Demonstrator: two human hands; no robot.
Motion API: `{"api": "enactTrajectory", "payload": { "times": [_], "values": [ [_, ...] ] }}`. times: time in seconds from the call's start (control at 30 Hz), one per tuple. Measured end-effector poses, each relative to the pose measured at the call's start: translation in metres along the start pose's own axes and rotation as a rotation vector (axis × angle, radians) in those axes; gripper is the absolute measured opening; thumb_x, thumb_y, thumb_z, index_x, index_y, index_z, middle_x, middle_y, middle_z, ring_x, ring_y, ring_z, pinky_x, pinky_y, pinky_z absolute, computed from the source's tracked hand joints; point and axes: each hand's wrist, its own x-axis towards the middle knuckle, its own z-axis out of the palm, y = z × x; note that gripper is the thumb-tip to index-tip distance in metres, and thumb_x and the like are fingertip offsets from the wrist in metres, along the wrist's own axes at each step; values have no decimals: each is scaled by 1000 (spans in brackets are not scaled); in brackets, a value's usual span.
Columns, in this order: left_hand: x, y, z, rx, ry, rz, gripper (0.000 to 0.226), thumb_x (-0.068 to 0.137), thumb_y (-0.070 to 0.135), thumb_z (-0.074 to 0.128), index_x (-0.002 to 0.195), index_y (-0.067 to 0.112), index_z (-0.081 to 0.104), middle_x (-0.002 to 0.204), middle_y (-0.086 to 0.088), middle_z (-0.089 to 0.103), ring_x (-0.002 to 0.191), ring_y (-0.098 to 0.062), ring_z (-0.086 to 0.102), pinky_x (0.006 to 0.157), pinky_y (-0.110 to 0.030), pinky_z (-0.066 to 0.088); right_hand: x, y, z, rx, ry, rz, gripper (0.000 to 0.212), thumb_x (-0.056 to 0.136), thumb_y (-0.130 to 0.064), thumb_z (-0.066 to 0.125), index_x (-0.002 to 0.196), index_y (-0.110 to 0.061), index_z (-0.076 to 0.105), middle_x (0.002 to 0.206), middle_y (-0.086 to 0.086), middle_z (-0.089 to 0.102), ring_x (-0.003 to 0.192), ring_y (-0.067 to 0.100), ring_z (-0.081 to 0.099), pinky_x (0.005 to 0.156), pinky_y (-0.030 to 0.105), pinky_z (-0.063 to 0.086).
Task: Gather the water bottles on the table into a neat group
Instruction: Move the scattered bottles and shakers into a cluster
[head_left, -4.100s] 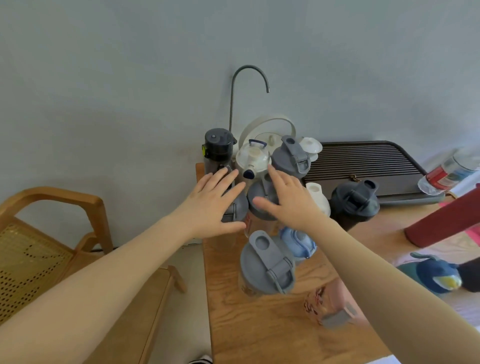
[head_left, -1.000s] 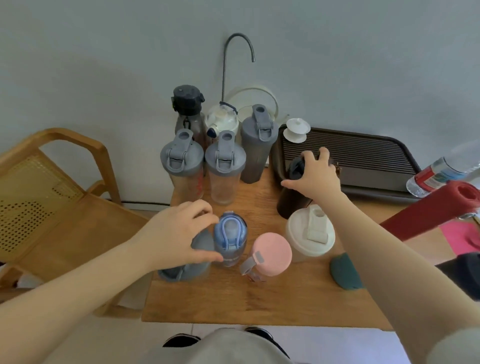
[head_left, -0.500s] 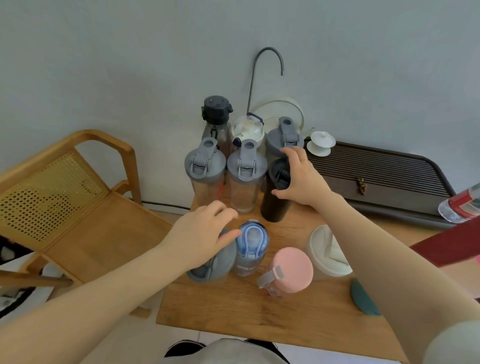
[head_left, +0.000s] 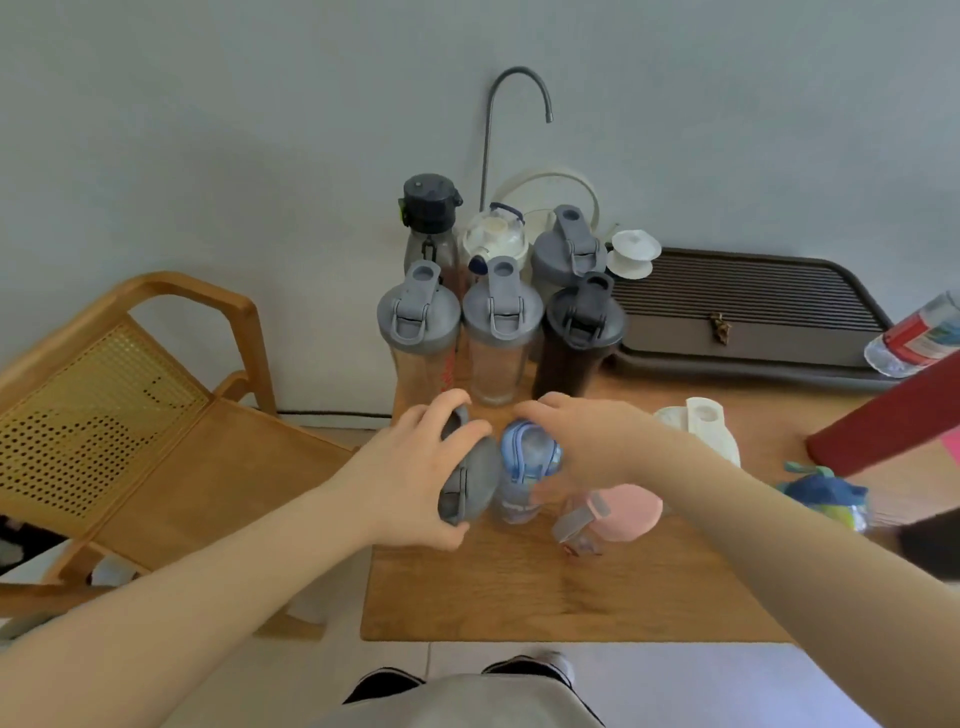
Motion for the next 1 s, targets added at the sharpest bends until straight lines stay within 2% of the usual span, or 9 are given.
{"api": "enactTrajectory", "payload": {
  "times": [0.13,0.27,0.33,0.47,0.63,0.77,0.87,0.93,1.0],
  "values": [
    [13,-26,-18,89,36,-20,88,67,47,66,138,24,21,144,-6,8,125,-28,30,92,-35,42,10,-16,16,6,59,117,80,74,-42,70,136,-25,23,128,5,42,89,28,60,62,34,46],
    [30,-46,-23,141,23,4,88,68,44,67,139,22,21,148,-9,5,131,-32,24,95,-40,42,14,-27,15,70,100,196,77,76,-31,70,136,-26,23,126,6,42,75,23,51,57,33,43],
    [36,-50,-20,123,35,15,86,70,44,65,141,21,20,151,-9,4,135,-33,19,101,-43,36,12,-30,17,99,129,213,77,76,-31,70,137,-26,22,128,6,42,80,24,55,59,33,44],
    [37,-55,-17,175,90,25,83,75,47,58,143,25,18,156,-5,-6,141,-31,-4,114,-46,6,-2,-26,18,253,264,288,78,71,-39,70,135,-27,28,120,2,45,93,25,58,73,39,53],
    [34,-55,-18,199,68,41,78,79,50,54,144,25,19,157,-5,-5,142,-29,-6,114,-45,2,-37,-8,0,526,624,301,74,65,-40,75,129,-25,39,117,2,52,102,22,53,86,39,49],
    [36,-34,-26,87,232,133,63,80,44,54,135,15,40,151,-11,27,141,-29,13,112,-47,16,-73,5,-16,604,961,315,71,63,-52,70,122,-22,46,106,-5,59,95,15,57,82,30,50],
    [52,-4,-31,-32,422,216,46,76,39,43,108,9,59,115,-11,61,116,-29,46,94,-42,40,-97,18,-24,587,1279,375,68,65,-52,63,118,-13,50,98,-10,56,84,1,52,73,6,43],
    [68,24,-32,-104,454,188,33,78,34,44,93,10,61,95,-8,61,96,-29,54,79,-36,41,-112,33,-25,618,1383,446,65,68,-49,65,119,-13,48,100,-9,57,86,3,55,76,8,45],
    [88,57,-32,-185,339,173,25,84,31,51,98,11,58,97,-6,55,93,-24,53,75,-33,40,-124,54,-21,639,1391,517,64,71,-43,71,123,-15,45,108,-5,58,97,14,59,83,23,51]
  ]
}}
